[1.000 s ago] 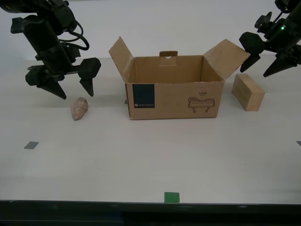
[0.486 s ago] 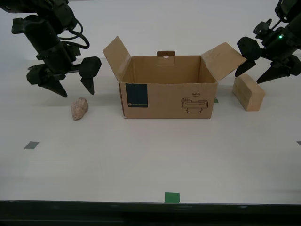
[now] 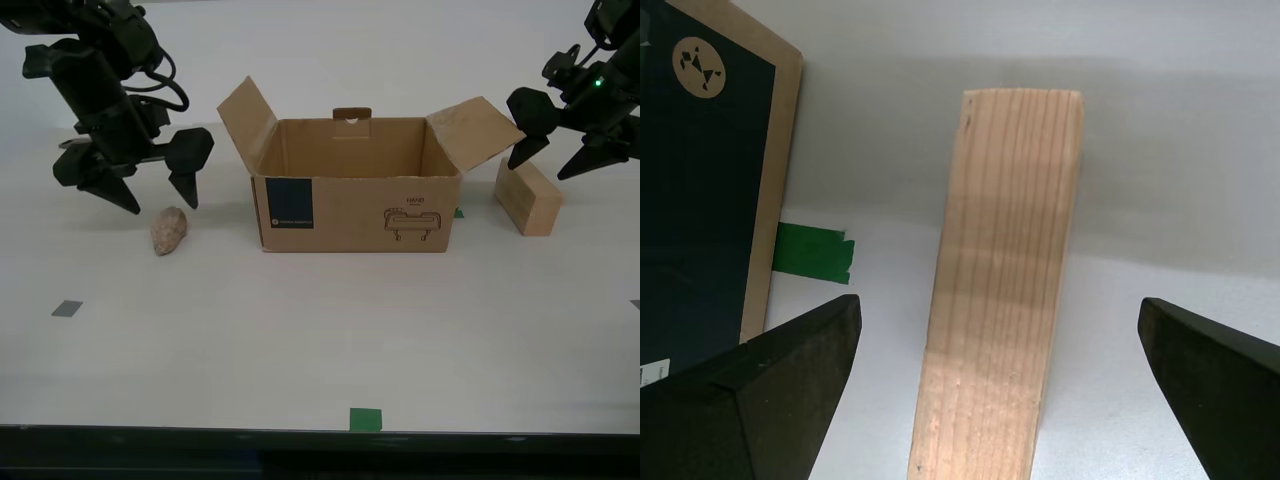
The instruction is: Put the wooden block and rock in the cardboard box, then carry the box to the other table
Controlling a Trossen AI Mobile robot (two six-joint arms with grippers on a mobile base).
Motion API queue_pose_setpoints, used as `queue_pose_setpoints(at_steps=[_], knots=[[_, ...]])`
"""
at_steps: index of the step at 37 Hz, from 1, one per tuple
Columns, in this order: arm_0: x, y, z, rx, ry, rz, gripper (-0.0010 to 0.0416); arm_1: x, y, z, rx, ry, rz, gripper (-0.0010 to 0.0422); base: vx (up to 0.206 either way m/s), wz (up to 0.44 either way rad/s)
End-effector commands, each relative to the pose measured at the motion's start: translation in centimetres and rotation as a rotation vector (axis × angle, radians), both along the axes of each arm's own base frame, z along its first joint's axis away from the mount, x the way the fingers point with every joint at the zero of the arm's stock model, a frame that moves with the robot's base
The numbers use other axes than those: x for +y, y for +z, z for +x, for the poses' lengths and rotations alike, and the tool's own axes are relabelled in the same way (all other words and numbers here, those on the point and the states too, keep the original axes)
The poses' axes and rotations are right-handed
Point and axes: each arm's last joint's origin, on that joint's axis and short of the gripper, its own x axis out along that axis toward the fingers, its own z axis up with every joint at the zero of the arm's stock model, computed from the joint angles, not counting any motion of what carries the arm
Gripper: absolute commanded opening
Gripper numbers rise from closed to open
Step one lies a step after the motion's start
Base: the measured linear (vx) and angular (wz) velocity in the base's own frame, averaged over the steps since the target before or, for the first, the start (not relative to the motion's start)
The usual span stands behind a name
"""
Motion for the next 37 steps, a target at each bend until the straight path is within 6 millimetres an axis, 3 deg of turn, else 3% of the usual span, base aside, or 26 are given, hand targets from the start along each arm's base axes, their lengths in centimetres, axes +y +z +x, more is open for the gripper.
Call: queue_pose_setpoints(at_steps=[1,8,37], knots=[[0.02,-0.01,0.01,-0.001,0.0,-0.002,0.0387,0.06,-0.47,-0.33,0.001,0.002,0.003,0.04,0.0,0.0],[0.03,-0.01,0.02,-0.003,0.001,-0.002,0.0387,0.17,-1.26,-0.78,-0.02,0.008,-0.004,0.04,0.0,0.0],[0.11,-0.62,-0.73,0.047,-0.001,0.001,0.0387,0.14,-1.24,-0.68,-0.028,0.038,-0.015,0.04,0.0,0.0]])
